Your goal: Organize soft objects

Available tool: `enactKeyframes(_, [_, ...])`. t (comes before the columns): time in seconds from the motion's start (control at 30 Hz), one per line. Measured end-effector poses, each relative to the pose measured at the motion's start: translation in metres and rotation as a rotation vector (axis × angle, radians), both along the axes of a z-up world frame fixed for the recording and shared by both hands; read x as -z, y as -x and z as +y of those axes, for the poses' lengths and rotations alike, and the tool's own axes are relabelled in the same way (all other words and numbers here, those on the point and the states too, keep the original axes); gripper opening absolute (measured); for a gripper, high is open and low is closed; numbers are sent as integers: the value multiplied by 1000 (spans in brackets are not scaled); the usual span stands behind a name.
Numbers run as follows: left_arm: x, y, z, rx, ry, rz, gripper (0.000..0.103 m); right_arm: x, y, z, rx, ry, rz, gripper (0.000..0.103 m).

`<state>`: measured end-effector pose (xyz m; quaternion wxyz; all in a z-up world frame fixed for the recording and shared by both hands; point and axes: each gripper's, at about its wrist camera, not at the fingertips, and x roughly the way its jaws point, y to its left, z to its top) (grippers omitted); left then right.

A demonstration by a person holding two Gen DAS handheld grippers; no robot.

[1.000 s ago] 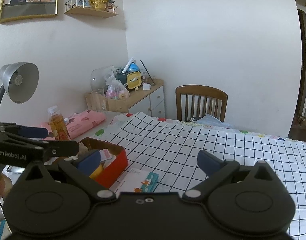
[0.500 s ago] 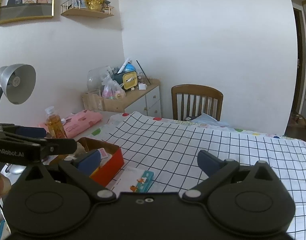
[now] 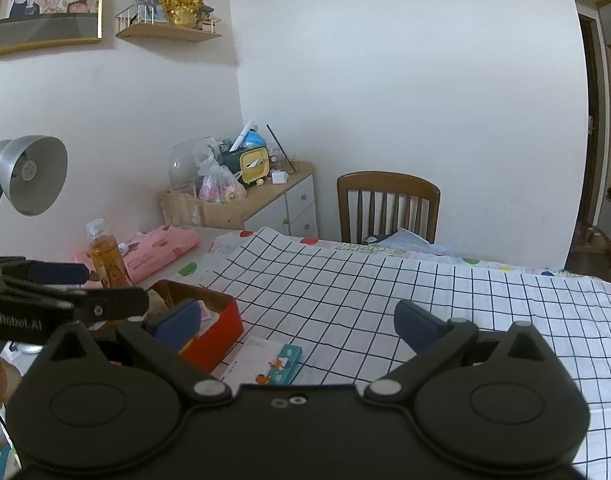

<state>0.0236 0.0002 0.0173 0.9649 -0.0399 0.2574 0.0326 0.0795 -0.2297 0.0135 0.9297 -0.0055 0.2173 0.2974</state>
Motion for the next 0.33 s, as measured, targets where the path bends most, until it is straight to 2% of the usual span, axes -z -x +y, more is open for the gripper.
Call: enactKeyframes(0.33, [3,-2,-2,9,-2,12,103,2,-2,-2,7,12,7,103])
